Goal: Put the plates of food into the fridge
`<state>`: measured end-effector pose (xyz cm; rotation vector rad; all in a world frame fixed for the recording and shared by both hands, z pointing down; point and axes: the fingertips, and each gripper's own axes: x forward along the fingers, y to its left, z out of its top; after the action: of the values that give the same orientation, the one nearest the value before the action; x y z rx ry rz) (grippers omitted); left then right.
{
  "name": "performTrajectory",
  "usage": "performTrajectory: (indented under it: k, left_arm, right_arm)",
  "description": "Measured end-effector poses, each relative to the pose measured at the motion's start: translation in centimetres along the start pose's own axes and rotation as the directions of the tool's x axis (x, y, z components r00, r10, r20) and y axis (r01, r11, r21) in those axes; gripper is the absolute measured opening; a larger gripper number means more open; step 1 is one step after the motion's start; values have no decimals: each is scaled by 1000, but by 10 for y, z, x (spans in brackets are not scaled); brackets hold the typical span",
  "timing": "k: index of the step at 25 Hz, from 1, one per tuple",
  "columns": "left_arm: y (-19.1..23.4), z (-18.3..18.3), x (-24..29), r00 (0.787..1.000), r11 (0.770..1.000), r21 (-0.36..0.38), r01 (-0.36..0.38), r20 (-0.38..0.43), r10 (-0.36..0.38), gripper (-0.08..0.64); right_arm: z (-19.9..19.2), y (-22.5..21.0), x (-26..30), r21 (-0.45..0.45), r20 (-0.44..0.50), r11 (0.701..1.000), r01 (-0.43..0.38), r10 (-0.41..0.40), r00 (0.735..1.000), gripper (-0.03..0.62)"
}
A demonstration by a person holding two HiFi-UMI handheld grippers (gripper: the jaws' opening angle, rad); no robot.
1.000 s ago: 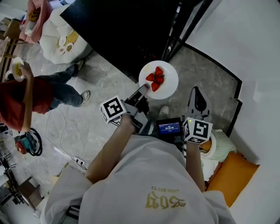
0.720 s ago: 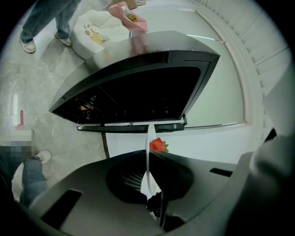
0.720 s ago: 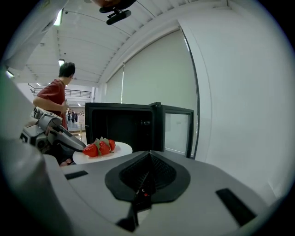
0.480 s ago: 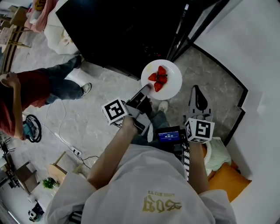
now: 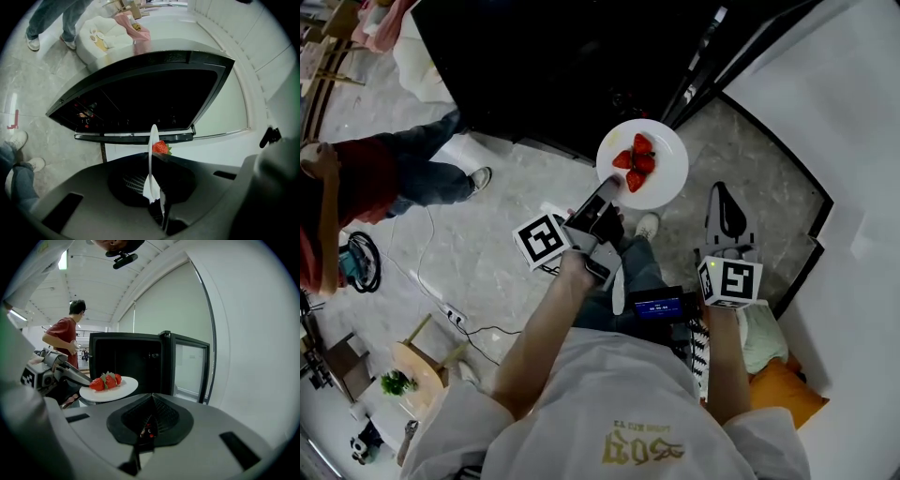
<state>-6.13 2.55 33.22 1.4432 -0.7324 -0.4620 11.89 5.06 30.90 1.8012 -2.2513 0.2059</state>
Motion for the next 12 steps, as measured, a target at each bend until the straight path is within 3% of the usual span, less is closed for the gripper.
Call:
performTrajectory:
  k: [7,12]
  left_arm:
    - [29,24,14,997,999,-36,-28,64,31,17]
    - [43,30,18,997,998,-65,-7,77,12,17]
  right_arm:
    - [-14,-12,25,29,-12,1000,14,-13,1000,9]
    - [-29,-6,37,31,-5,999,11,-11,1000,9]
